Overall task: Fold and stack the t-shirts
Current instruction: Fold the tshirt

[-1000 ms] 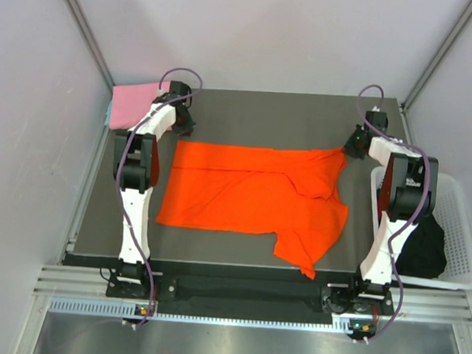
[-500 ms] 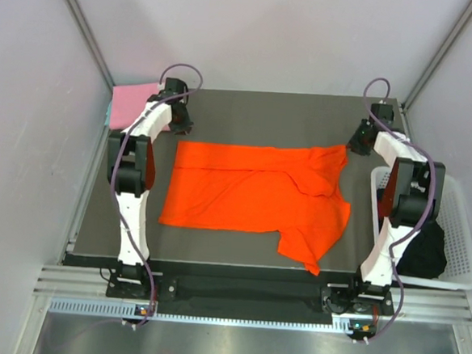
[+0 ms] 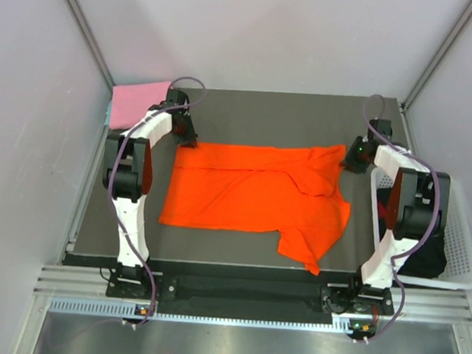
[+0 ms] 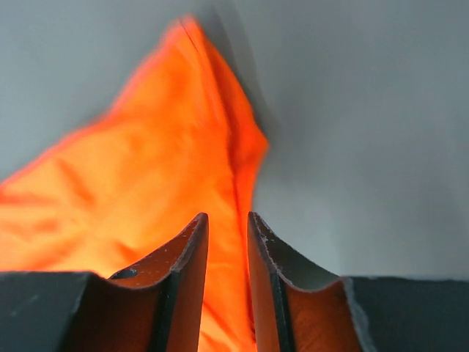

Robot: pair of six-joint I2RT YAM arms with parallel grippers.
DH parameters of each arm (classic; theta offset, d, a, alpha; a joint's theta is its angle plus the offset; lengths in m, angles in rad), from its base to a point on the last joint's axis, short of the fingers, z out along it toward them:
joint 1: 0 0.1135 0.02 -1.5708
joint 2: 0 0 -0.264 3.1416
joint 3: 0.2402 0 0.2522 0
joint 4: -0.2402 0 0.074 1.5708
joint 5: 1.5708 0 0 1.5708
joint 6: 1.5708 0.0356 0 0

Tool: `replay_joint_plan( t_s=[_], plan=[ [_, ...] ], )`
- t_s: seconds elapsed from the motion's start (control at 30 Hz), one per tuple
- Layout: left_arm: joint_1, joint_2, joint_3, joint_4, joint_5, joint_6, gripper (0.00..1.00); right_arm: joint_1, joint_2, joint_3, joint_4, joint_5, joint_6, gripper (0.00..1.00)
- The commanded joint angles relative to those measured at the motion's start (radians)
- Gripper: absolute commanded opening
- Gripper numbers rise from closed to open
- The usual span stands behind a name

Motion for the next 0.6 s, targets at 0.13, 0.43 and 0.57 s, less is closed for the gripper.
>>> replay_joint_plan(
  t_s=[0.13, 0.43, 0.57],
  plan=[
    [0.002, 0.092, 0.025, -0.054, -0.096, 0.013, 0.19, 0.0, -0.166, -0.174, 0.01, -0.039, 0.066, 0.29],
    [0.002, 0.115, 0.01, -0.065, -0.123, -0.001, 0.18, 0.051, -0.293, -0.36, 0.11, -0.025, 0.178, 0.32],
    [0.0, 0.112, 0.005, -0.065, -0.152, -0.002, 0.18, 0.075, -0.277, -0.361, 0.107, -0.005, 0.198, 0.32]
  ],
)
